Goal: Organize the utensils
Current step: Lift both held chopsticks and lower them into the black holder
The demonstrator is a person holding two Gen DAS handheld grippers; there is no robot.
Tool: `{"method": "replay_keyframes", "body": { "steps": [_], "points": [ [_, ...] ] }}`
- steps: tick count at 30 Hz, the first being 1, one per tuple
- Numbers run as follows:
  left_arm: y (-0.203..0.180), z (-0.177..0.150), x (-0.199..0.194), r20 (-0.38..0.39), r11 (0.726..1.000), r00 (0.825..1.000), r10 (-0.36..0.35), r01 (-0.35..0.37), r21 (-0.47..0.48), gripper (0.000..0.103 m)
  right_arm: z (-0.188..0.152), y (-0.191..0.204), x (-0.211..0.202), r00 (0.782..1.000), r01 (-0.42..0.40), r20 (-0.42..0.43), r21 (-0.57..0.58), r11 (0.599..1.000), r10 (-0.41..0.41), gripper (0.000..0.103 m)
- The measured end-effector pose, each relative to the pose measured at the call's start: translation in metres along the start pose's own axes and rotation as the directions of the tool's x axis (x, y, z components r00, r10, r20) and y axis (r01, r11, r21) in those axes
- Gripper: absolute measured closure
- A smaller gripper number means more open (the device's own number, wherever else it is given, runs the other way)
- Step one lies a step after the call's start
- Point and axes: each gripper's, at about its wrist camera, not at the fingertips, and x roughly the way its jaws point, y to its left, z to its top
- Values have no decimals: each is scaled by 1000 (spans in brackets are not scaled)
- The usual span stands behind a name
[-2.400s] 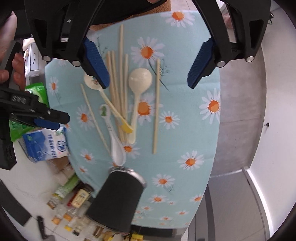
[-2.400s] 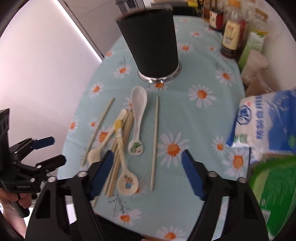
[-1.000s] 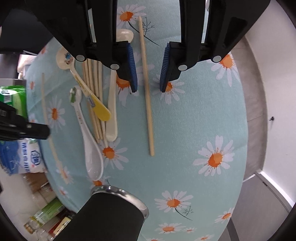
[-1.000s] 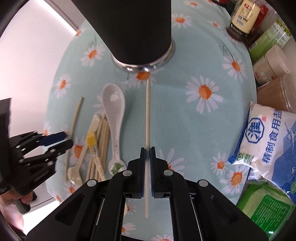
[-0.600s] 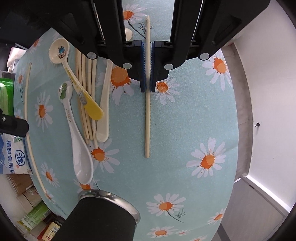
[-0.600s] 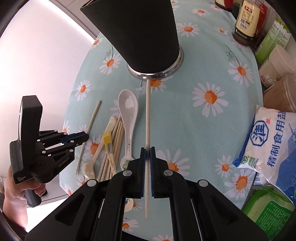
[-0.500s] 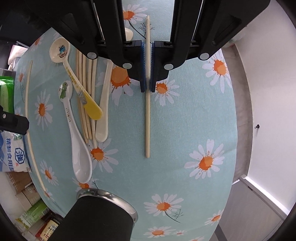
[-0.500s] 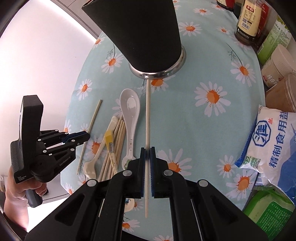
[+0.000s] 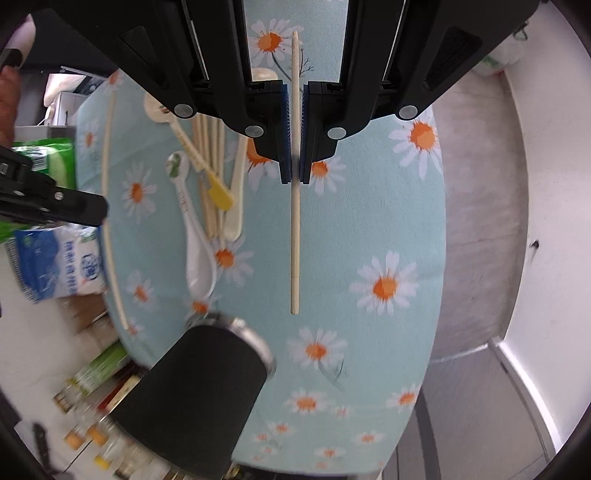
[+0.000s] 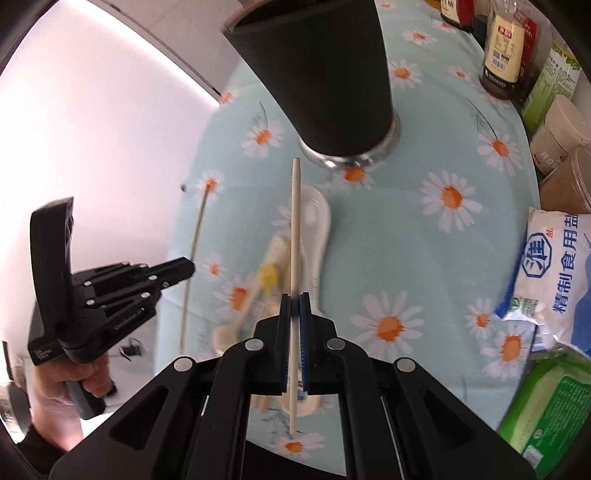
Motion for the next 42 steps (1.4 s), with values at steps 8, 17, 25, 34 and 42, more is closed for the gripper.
{"method": "replay_keyframes", "body": {
  "steps": [8,17,25,34,42],
  "points": [
    [-6,16,-40,152,993,982,-115,110,41,100,5,20,-30,983,-96,153,-46,994,102,98],
    [-28,41,-91,346,977,916,-205,170,127,100,33,29,-74,909,-148,372,-138,979,190,97],
    [-40,87,-126,539,963,798,-269,212,167,100,73,3,-98,789,-190,577,-98,977,211,97],
    [-43,133,-141,659,928,654,-371,287,237,100,116,-16,-121,694,-130,704,-86,988,152,97],
    [-46,151,-128,704,915,585,-402,289,283,100,135,-19,-117,650,-84,750,-84,993,118,97]
  ]
}}
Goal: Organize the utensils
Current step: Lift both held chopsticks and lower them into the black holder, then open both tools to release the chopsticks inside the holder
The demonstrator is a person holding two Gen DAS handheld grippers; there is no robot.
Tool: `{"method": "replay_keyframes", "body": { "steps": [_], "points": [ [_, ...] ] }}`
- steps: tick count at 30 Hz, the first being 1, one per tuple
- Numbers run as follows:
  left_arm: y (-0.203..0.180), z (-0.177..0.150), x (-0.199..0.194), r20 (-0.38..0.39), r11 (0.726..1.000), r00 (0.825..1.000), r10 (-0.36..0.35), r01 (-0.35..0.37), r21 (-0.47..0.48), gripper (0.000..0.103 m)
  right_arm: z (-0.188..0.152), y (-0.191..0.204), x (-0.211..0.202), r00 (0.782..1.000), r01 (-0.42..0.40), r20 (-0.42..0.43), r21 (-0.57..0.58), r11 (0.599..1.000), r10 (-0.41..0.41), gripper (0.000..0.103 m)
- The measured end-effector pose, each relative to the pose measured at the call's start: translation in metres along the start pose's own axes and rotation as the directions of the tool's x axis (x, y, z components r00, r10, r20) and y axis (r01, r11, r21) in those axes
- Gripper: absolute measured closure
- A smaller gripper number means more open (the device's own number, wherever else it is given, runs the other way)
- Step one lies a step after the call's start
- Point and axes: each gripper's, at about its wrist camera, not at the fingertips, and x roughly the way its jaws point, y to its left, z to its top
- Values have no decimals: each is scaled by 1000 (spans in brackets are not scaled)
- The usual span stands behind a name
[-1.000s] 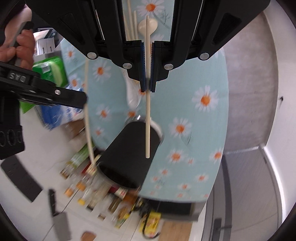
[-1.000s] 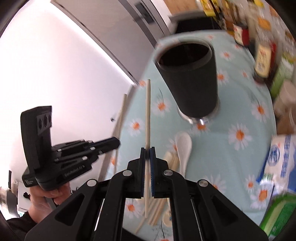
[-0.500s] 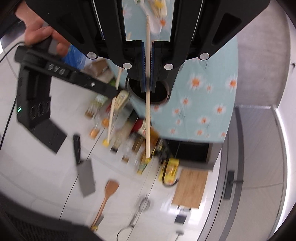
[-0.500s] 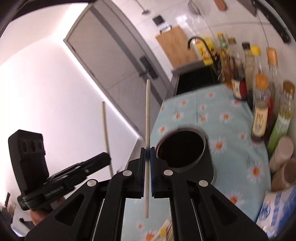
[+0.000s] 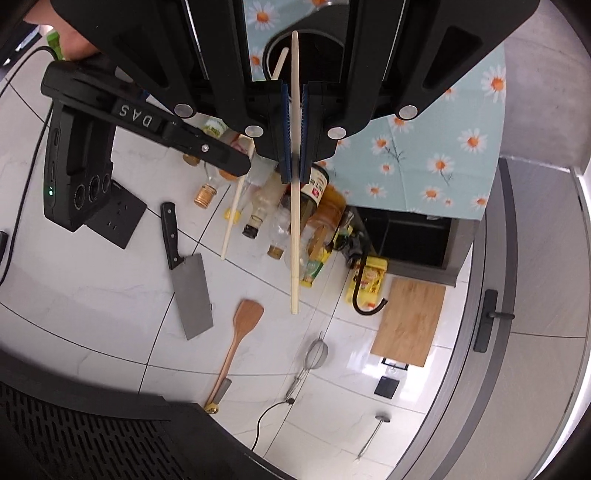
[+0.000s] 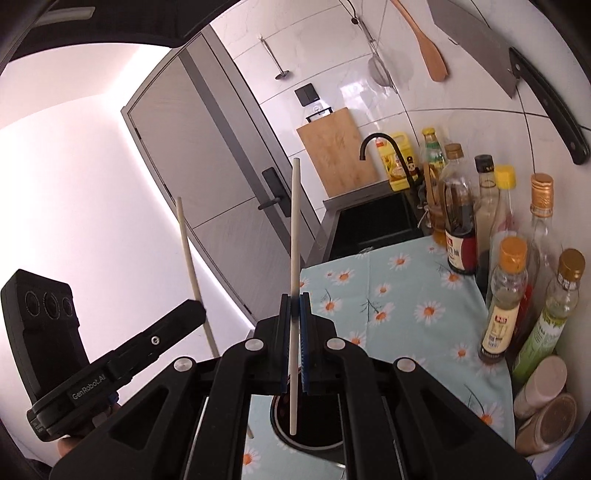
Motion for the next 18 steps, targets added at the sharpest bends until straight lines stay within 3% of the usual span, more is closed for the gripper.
{"method": "replay_keyframes", "body": {
  "steps": [9,18],
  "points": [
    [11,-15,23,8,1000,1000,-24,25,-10,99,-19,-14,19,998,61,-8,12,998,-60,97],
    [7,-41,41,-50,998,998,46,-44,46,98,-30,-23,23,997,70,-44,42,997,-69,97]
  ]
}}
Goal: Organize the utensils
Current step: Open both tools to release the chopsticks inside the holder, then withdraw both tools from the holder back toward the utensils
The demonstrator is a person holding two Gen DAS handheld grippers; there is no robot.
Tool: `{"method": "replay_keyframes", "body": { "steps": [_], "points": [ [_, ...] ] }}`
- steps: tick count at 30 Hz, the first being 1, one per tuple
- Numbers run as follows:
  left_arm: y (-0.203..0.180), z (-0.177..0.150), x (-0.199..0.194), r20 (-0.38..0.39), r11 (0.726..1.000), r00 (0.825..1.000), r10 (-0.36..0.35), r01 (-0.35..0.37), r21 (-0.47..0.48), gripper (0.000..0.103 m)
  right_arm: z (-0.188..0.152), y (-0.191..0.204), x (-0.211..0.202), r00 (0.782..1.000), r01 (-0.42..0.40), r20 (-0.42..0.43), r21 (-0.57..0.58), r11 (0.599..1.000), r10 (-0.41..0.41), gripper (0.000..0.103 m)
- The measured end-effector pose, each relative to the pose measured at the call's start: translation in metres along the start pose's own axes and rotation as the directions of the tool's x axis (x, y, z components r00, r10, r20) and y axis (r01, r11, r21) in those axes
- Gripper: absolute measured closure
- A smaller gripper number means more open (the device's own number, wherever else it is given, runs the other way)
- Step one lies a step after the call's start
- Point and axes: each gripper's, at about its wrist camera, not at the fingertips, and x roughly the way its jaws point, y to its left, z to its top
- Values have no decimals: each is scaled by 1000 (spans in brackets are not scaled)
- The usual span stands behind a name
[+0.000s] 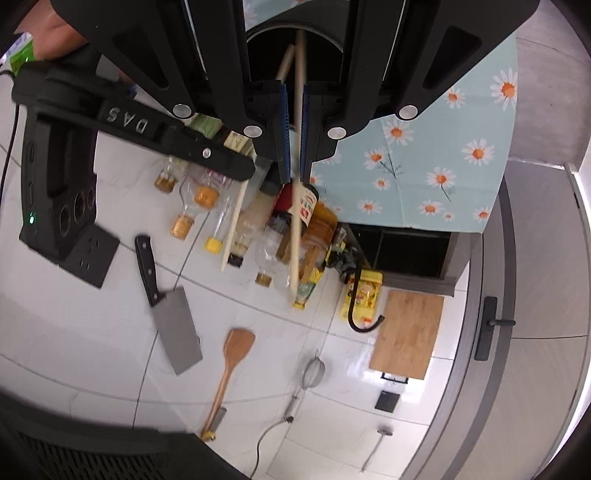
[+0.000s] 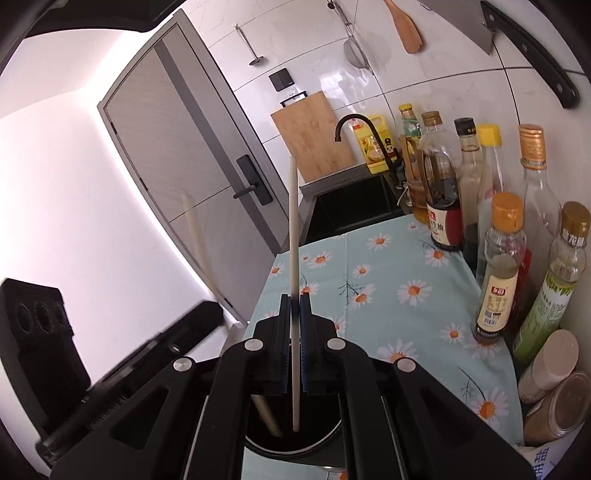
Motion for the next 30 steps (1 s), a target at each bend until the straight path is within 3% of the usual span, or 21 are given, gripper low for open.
{"method": "replay_keyframes", "body": {
  "steps": [4,17,18,20,26,30],
  "points": [
    [1,-1,-3,-9,1000,1000,-2,2,-6,98,0,-2,-5,1000,3,3,12,1000,-3,86],
    [-6,0,-30,-27,1000,1000,-1,1,-2,98,-2,12,-36,1000,-25,5,0,1000,25,84],
    [-7,0,-34,-30,1000,1000,3,-3,-2,98,-3,13,-39,999,-33,-1,-2,999,33,84],
    [-8,-1,-42,-35,1000,999,3,-4,-14,85,-8,18,-46,999,-45,-17,-8,999,45,83],
    [-14,-8,-72,-49,1000,999,4,-4,7,84,-28,35,-68,994,-77,-84,-68,995,71,83],
    [-13,-23,-89,-103,1000,995,15,-13,18,84,-47,40,-76,980,-103,-179,-87,991,86,71]
  ]
}}
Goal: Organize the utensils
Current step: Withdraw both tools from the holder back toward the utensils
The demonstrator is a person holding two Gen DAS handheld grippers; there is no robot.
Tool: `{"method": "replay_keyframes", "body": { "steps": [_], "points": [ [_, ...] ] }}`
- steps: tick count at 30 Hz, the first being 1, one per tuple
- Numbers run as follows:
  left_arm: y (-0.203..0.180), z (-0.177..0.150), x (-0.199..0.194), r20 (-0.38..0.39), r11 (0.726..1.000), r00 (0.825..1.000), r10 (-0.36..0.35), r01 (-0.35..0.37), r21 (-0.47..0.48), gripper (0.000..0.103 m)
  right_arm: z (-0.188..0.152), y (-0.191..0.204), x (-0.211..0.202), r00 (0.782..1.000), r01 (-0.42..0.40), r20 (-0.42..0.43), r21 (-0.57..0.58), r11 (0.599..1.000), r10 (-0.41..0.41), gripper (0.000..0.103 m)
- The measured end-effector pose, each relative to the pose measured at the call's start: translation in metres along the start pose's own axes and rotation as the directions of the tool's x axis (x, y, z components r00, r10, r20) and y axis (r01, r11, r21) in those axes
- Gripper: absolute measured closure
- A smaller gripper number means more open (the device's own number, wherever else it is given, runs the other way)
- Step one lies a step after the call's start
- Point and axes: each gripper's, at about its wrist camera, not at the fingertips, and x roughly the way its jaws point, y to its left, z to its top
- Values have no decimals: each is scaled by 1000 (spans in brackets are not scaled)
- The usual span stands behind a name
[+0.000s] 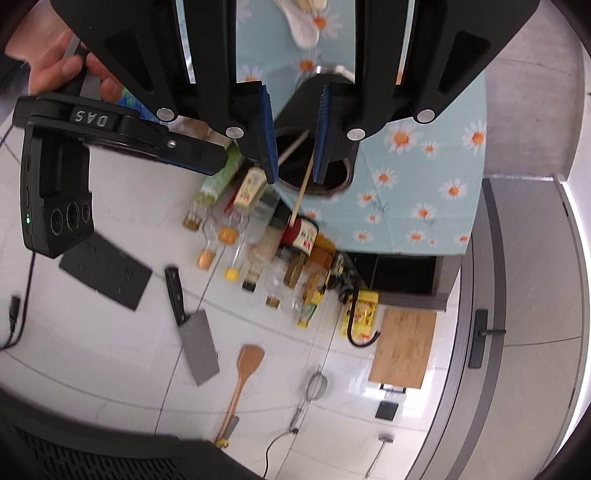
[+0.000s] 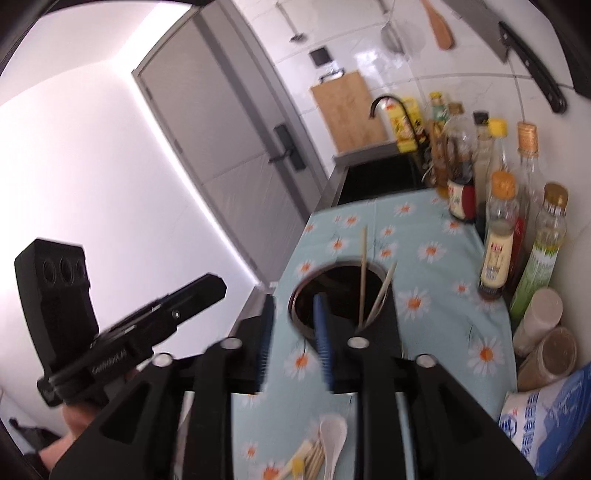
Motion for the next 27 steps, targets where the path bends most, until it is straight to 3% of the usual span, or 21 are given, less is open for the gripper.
{"method": "replay_keyframes", "body": {
  "steps": [4,9,14,17,25,27],
  "points": [
    [6,-21,-12,-63,999,997,34,-35,-11,81,-22,6,1,993,9,-120,-42,999,-14,71],
    [15,-55,-22,-156,997,986,61,-66,-27,81,-55,10,10,959,17,-282,-80,997,-39,71],
    [19,-90,-20,-278,997,959,54,-65,-30,81,-91,12,27,888,8,-455,-122,992,-63,71],
    [20,-107,-20,-315,997,947,60,-74,-33,81,-118,13,40,825,14,-558,-138,990,-89,71],
    [31,-157,-16,-428,992,903,33,-84,-99,81,-159,16,60,728,3,-678,-149,989,-104,71],
    [30,-165,-17,-447,991,894,32,-85,-99,81,-167,15,69,692,3,-714,-152,988,-112,71]
  ]
}}
